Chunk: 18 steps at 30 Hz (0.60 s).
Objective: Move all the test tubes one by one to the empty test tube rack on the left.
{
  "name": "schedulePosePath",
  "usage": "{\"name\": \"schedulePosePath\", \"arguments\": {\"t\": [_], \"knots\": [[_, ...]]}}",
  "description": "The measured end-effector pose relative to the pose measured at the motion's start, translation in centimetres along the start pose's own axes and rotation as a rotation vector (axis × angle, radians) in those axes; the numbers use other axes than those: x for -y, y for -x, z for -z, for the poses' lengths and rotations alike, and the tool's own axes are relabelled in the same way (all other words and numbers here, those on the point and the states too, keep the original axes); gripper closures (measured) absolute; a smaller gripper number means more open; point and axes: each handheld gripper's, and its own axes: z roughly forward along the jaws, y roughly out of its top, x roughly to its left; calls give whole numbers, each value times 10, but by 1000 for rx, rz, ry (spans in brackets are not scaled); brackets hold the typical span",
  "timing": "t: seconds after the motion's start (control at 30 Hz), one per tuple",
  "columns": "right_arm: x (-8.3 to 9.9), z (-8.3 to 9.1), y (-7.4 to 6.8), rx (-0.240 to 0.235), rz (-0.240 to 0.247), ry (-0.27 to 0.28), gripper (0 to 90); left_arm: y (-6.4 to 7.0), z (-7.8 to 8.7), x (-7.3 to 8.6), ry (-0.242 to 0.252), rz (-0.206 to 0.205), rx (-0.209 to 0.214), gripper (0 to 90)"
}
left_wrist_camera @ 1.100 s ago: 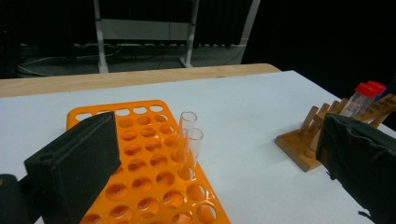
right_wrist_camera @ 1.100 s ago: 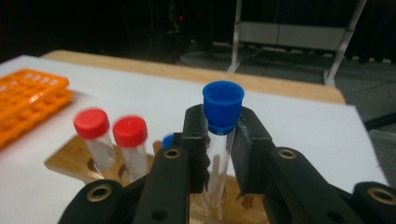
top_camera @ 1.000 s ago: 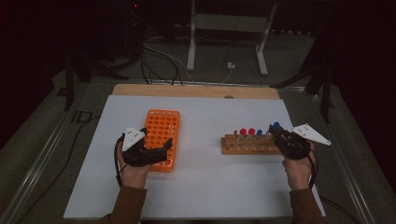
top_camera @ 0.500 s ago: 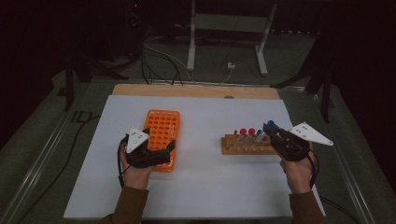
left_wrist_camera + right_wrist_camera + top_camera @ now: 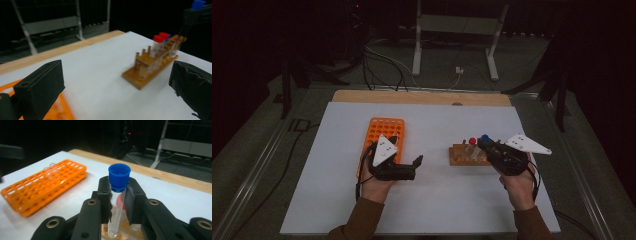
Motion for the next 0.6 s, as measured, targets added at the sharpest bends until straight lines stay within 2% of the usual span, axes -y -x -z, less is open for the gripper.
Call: {"name": "schedulePosePath", "arguments": {"t": [0.27, 0.47, 0.53, 0.6], "knots": [[4, -13, -22, -55, 44, -38, 767, 28, -36, 1, -71, -11, 110, 32], [8, -22, -34, -97, 52, -61, 767, 44, -56, 3, -112, -29, 172, 72], [9, -24, -38, -108, 53, -64, 767, 51, -61, 4, -123, -58, 168, 76], [9, -24, -40, -115, 53, -69, 767, 56, -65, 5, -126, -71, 172, 87]]}}
